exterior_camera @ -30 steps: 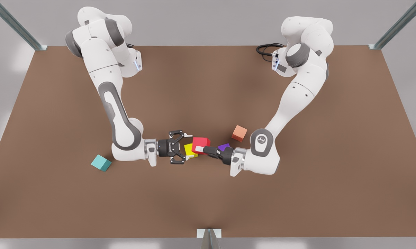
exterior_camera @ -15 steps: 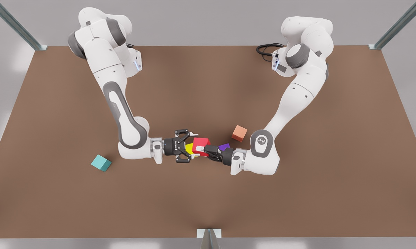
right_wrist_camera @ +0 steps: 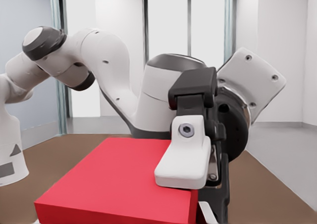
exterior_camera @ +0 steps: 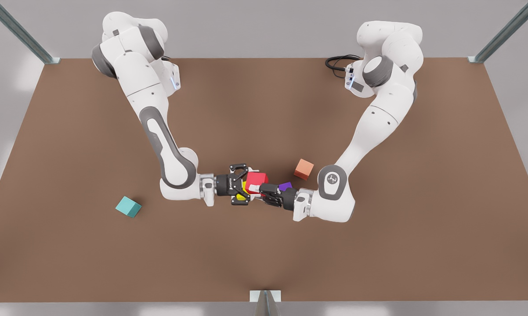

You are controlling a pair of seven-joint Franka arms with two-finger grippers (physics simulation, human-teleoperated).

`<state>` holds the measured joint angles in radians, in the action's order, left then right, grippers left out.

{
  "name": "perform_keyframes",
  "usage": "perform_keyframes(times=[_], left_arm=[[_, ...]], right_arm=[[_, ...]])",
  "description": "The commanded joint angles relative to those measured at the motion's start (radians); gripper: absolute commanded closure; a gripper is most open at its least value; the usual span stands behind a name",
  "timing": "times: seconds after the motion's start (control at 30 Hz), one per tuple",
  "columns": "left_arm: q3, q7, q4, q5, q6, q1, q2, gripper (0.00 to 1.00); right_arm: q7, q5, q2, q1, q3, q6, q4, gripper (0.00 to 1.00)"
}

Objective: Pick up red wooden cube and pass to hand red wooden cube and place in blue wooden cube

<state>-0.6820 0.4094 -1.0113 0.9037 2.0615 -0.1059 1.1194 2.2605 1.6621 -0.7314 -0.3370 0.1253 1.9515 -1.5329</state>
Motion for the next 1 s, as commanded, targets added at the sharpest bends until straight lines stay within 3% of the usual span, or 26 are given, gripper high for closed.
perform_keyframes(times=[0.0, 0.03, 0.07, 0.1, 0.13, 0.3, 0.33, 0.4, 0.43, 0.47, 0.53, 0.6, 0.63, 0.67, 0.73, 0.8, 0.97], left_arm=[[-0.001, 0.065, 0.000, 0.006, -0.003, 0.000, -0.001, 0.31], [-0.001, 0.065, 0.000, 0.007, -0.003, 0.000, -0.003, 0.23], [-0.001, 0.063, 0.000, 0.007, -0.003, 0.000, -0.003, 0.22], [-0.001, 0.062, 0.000, 0.007, -0.003, 0.000, -0.003, 0.03], [-0.001, 0.046, 0.000, 0.023, -0.003, 0.002, -0.006, 0.00], [-0.010, 0.023, 0.000, 0.024, -0.044, 0.064, -0.020, 0.00], [-0.013, 0.010, 0.000, 0.017, -0.118, 0.144, -0.023, 0.00], [-0.008, -0.283, 0.020, -0.086, -0.450, 0.426, -0.043, 0.00], [0.012, -0.284, 0.144, -0.337, -0.595, 0.535, -0.072, 0.00], [0.010, -0.284, 0.158, -0.599, -0.601, 0.548, -0.165, 0.00], [-0.014, -0.287, 0.152, -1.218, -0.691, 0.453, -0.306, 0.00], [-0.016, -0.360, 0.143, -1.388, -0.844, 0.408, -0.381, 0.00], [0.242, -0.337, -0.184, -1.323, -0.691, 0.306, -0.631, 0.00], [0.602, -0.327, -0.668, -1.022, -0.307, 0.107, -0.978, 0.00], [0.593, -0.348, -0.593, -1.011, -0.443, 0.104, -0.940, 0.00], [0.556, -0.415, -0.592, -1.013, -0.468, 0.100, -0.940, 0.00], [0.555, -0.417, -0.590, -1.005, -0.463, 0.112, -0.923, 0.00]], right_arm=[[0.025, 0.005, 0.001, 0.000, 0.001, 0.006, 0.002, 0.19], [0.025, 0.005, 0.001, 0.000, 0.001, 0.006, 0.002, 0.25], [0.025, 0.005, 0.001, 0.000, 0.001, 0.006, 0.002, 0.32], [0.025, 0.005, 0.001, 0.000, 0.001, 0.006, 0.002, 0.34], [0.025, 0.005, 0.001, 0.000, 0.001, 0.006, 0.002, 0.35], [0.025, 0.007, -0.005, 0.001, 0.001, 0.004, 0.002, 0.35], [0.025, 0.004, -0.003, 0.004, 0.001, 0.001, 0.002, 0.35], [0.019, -0.024, -0.002, 0.019, -0.007, -0.013, 0.013, 0.34], [-0.031, -0.126, 0.004, 0.067, -0.012, -0.029, 0.013, 0.34], [-0.169, -0.284, 0.009, 0.119, -0.012, -0.075, 0.019, 0.34], [-0.522, -0.554, 0.009, 0.208, -0.021, -0.198, 0.074, 0.34], [-0.751, -0.823, 0.012, 0.219, -0.107, -0.261, 0.137, 0.34], [-0.818, -0.950, 0.012, 0.211, -0.151, -0.263, 0.145, 0.33], [-0.947, -1.084, 0.029, 0.191, -0.200, -0.263, 0.142, 0.33], [-1.165, -1.349, 0.119, 0.152, -0.240, -0.258, 0.096, 0.33], [-1.233, -1.495, 0.151, 0.105, -0.318, -0.260, 0.086, 0.33], [-1.366, -1.779, 0.136, 0.101, -0.372, -0.145, 0.088, 0.33]])
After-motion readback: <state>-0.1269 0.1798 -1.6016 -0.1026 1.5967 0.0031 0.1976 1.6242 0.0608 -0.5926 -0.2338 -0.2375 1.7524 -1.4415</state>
